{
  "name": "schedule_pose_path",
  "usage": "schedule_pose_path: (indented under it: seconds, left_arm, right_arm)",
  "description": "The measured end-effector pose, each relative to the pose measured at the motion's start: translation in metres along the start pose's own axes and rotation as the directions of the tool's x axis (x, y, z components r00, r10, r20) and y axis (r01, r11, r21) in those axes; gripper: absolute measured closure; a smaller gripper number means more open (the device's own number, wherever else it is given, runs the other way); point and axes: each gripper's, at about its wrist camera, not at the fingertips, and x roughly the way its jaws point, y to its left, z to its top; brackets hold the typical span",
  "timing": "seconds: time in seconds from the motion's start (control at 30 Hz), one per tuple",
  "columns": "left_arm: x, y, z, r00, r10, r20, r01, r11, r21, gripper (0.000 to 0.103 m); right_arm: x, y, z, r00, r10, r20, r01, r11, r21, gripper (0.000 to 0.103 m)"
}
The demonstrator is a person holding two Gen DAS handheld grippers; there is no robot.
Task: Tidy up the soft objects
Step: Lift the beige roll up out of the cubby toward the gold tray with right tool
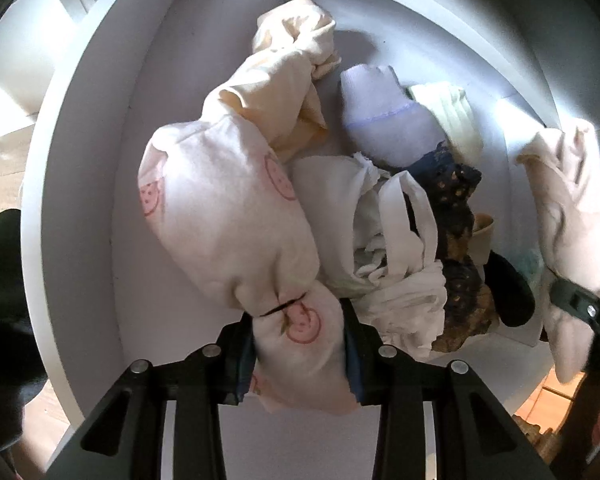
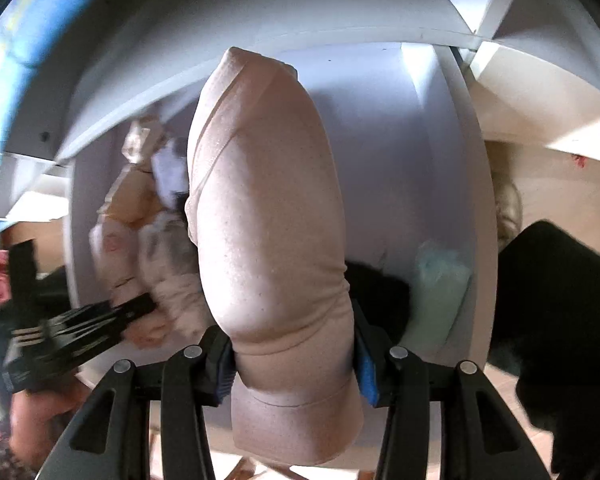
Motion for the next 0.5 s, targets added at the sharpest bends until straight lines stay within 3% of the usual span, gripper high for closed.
schedule_pose_path:
  seconds: [0.2,0.5]
  left_arm:
    - [-0.022,0.003,-0.012,1.0,-0.019,0.019,0.019,1.0,0.005,0.066]
    - [-0.033,0.007,-0.018,0.999,-0.032,0.043,0.032,0.999,-0.002,0.066]
  right_arm:
    - [-0.031,-0.012,-0.021,0.998,0.065,-0.015,-0.065,0.998,0.023,0.055]
    - [-0.096,-0.021,-0.048,0.983,0.178,0.036,-0.179,0.984,0.021,0.055]
